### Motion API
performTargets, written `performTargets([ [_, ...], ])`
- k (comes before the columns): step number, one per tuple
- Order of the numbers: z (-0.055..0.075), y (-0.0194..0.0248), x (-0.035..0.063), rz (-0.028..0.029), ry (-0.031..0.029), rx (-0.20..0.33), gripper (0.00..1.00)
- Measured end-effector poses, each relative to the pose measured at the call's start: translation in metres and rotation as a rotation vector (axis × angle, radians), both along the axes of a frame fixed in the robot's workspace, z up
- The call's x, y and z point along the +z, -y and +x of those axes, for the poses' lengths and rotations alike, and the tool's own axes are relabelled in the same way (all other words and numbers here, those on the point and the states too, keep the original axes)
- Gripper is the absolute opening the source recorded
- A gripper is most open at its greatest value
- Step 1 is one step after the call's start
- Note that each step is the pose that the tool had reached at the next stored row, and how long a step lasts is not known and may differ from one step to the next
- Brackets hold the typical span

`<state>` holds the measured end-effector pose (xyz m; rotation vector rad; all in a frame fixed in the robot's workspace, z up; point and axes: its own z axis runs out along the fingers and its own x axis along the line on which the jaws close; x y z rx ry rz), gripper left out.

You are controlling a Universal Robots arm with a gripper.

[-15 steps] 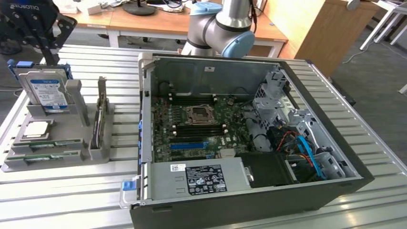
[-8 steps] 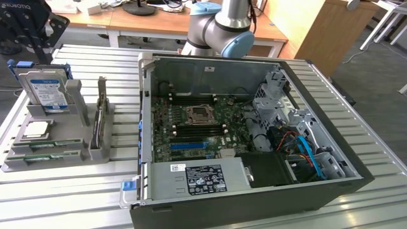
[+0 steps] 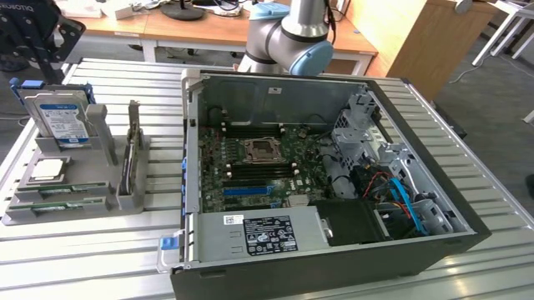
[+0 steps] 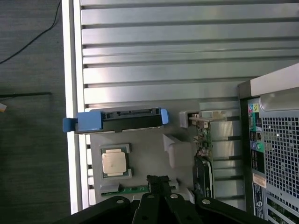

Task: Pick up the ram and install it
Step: 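Reach for the ram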

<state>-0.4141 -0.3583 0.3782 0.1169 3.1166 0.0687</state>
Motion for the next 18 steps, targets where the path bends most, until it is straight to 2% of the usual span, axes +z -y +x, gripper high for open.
performTargets([
  [7, -0.0057, -0.0022, -0.0005, 0.0, -0.0001, 0.0, 0.11],
  [18, -0.0087, -0.0024, -0.0007, 0.0, 0.0, 0.0, 0.11],
])
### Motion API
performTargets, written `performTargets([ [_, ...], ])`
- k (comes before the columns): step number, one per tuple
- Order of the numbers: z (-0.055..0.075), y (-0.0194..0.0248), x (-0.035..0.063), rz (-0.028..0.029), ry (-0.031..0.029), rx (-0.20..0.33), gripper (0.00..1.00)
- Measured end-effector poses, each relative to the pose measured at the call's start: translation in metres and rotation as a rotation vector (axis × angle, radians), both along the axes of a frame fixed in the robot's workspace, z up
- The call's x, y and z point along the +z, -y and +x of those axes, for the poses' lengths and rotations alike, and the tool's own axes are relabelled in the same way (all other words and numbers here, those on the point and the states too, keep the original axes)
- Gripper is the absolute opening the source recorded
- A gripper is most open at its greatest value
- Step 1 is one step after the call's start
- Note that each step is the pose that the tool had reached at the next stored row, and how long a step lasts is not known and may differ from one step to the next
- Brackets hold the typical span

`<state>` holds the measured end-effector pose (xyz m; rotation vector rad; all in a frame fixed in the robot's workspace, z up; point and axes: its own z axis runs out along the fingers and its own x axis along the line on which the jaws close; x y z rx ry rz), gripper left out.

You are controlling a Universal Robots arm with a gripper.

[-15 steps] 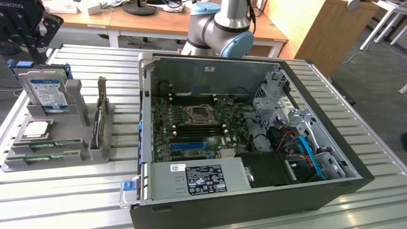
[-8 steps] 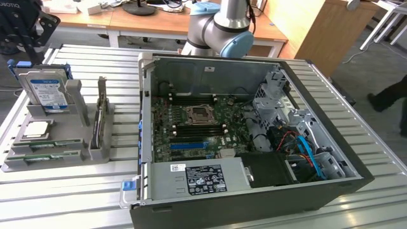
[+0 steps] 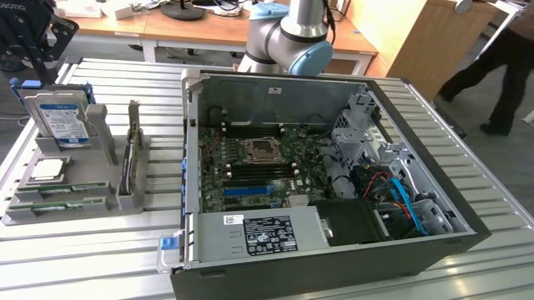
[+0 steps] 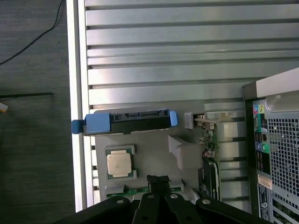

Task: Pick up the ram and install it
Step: 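Reach for the ram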

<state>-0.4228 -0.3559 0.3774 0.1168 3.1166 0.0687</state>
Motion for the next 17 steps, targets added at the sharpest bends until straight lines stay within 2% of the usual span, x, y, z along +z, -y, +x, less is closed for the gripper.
performTargets([
  [3, -0.002, 0.0011, 0.0, 0.0, -0.0001, 0.0, 0.11],
  [10, -0.009, 0.008, 0.0, 0.0, 0.0, 0.0, 0.11],
  [17, -0.01, 0.0198, -0.0005, 0.0001, 0.0, 0.0, 0.11],
])
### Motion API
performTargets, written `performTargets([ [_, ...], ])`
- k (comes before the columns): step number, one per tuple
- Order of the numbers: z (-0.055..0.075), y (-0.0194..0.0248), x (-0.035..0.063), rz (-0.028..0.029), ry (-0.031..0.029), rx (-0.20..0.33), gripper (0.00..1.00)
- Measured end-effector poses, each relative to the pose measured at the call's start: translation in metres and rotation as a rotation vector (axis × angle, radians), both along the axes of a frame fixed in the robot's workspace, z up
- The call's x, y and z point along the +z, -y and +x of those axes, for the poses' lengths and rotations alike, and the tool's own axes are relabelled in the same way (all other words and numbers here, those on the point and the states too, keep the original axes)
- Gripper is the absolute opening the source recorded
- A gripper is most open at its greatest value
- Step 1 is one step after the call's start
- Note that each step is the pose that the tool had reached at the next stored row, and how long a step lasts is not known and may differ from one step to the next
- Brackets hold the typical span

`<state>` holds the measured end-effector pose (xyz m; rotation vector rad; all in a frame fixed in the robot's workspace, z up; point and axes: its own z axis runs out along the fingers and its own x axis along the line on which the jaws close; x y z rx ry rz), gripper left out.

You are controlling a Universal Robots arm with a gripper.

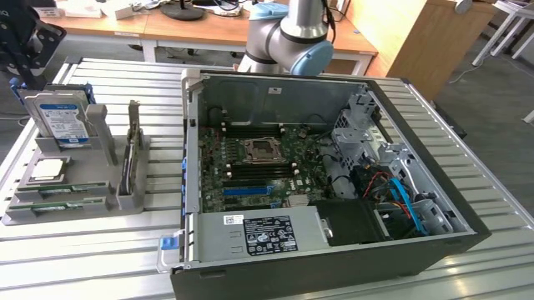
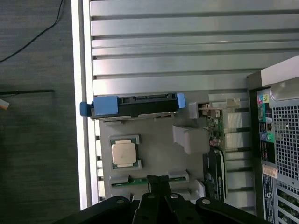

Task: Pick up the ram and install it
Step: 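Reach for the ram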

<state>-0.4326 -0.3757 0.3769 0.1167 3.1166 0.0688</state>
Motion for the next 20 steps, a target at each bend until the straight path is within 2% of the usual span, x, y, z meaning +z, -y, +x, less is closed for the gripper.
performTargets([
  [5, 0.0, 0.0052, -0.0003, 0.0, 0.0, 0.0, 0.11],
  [20, 0.0, 0.0079, -0.0006, 0.0, 0.0, 0.0, 0.11],
])
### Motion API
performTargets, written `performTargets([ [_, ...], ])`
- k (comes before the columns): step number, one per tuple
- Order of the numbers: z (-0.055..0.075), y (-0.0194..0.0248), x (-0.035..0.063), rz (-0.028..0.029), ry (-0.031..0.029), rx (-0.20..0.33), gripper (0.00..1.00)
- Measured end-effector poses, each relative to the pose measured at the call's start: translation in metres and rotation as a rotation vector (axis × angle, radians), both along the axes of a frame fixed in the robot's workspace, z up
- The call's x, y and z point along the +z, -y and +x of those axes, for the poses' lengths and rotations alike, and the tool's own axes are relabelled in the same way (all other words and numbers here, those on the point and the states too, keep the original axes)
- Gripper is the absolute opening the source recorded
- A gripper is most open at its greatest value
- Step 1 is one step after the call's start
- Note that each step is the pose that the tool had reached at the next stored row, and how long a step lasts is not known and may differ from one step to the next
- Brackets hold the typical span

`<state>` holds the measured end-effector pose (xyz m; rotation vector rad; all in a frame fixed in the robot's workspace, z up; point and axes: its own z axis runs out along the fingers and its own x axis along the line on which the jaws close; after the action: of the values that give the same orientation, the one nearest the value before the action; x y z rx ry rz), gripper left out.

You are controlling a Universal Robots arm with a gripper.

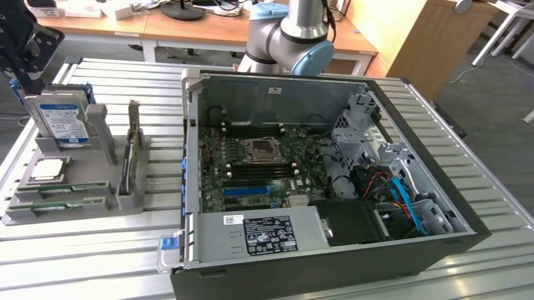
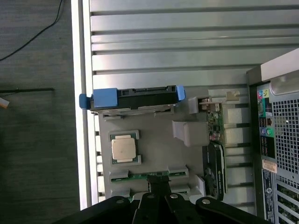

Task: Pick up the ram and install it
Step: 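Pick up the ram and move it above insertion slot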

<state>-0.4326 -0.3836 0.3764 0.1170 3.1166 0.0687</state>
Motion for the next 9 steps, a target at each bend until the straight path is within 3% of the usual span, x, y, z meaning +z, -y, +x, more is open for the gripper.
performTargets([
  [9, 0.0, 0.0001, 0.0, 0.0, 0.0, 0.0, 0.11],
])
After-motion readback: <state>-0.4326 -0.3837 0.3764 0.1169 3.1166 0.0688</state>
